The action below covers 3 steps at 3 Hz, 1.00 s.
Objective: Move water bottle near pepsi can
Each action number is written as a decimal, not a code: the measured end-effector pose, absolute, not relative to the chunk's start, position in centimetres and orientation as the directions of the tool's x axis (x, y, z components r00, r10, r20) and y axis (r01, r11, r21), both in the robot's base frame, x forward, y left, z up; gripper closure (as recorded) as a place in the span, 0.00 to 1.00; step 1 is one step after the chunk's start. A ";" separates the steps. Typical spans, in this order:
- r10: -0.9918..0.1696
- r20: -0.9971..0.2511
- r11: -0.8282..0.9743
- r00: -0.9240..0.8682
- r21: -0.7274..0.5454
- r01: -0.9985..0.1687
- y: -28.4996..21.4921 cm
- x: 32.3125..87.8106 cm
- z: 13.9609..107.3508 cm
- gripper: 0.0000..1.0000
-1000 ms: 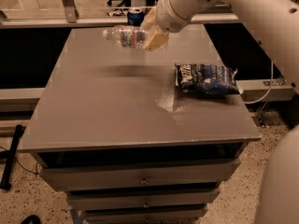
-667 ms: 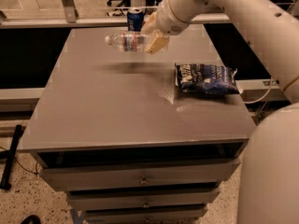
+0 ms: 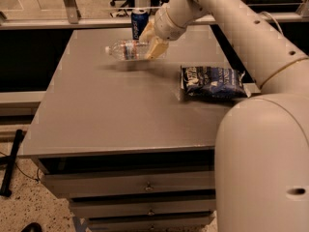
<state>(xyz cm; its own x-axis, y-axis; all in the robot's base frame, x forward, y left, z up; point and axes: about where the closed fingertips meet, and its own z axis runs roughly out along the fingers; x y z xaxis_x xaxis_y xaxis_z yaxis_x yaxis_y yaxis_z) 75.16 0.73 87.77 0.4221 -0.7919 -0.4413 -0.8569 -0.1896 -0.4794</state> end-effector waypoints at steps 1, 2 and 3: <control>-0.785 -0.421 -0.229 0.454 -0.483 -0.845 1.3 76.6 87.1 1.00; -0.785 -0.401 -0.249 0.472 -0.494 -0.833 1.5 77.8 87.0 1.00; -0.794 -0.380 -0.249 0.474 -0.509 -0.824 1.0 78.8 87.3 1.00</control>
Offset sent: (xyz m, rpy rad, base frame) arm 0.0473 0.0023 0.0029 -0.0557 -0.0570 0.0587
